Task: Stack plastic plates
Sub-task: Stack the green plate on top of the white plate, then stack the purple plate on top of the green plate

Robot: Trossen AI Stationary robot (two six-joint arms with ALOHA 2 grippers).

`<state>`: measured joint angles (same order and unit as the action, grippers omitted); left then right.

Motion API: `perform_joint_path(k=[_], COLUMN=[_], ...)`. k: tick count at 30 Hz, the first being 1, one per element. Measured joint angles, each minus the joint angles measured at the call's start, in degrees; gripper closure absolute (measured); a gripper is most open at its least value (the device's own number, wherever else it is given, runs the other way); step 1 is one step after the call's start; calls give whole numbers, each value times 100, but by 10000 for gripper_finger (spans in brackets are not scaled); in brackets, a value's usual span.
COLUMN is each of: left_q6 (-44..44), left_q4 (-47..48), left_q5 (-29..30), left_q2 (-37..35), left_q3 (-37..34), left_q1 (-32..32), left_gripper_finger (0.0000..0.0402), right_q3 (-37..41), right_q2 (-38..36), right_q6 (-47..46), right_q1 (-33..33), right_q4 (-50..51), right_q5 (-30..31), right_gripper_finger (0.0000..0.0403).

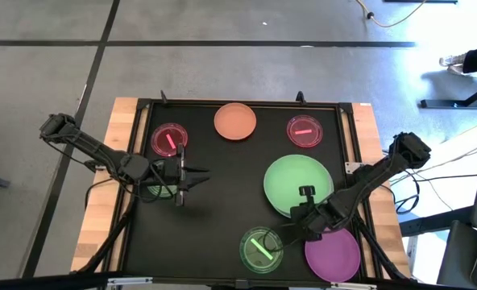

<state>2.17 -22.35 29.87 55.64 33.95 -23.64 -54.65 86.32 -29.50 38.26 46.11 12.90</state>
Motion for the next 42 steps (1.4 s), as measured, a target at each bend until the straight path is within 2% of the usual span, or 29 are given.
perform_joint_path(k=[4, 10, 13, 18, 25, 30, 35, 42], left_q6=[-2, -1, 0, -2, 0, 0, 0, 247], left_q4=[0, 0, 0, 2, 2, 4, 7, 51], left_q5=[0, 0, 0, 2, 2, 4, 9, 9], left_q2=[0, 0, 0, 0, 0, 0, 0, 0], left_q3=[0, 0, 0, 0, 0, 0, 0, 0], left_q1=[0, 0, 0, 0, 0, -2, -2, -2], left_gripper_finger=[305, 305, 305, 305, 305, 305, 305, 305], right_q3=[0, -40, -245, -789, -1043, -893, -563, -107], right_q2=[0, 0, 0, 0, 2, 2, 4, 6], right_q6=[-24, 11, 129, 145, 124, 175, 648, 890], right_q1=[-2, -25, -136, -412, -447, -249, -65, 55], right_q4=[0, 57, 269, 855, 1201, 506, -414, -571], right_q5=[-40, -492, -943, -1374, -2311, -2234, -2154, -2249], right_gripper_finger=[379, 293, 255, 222, 221, 235, 253, 272])
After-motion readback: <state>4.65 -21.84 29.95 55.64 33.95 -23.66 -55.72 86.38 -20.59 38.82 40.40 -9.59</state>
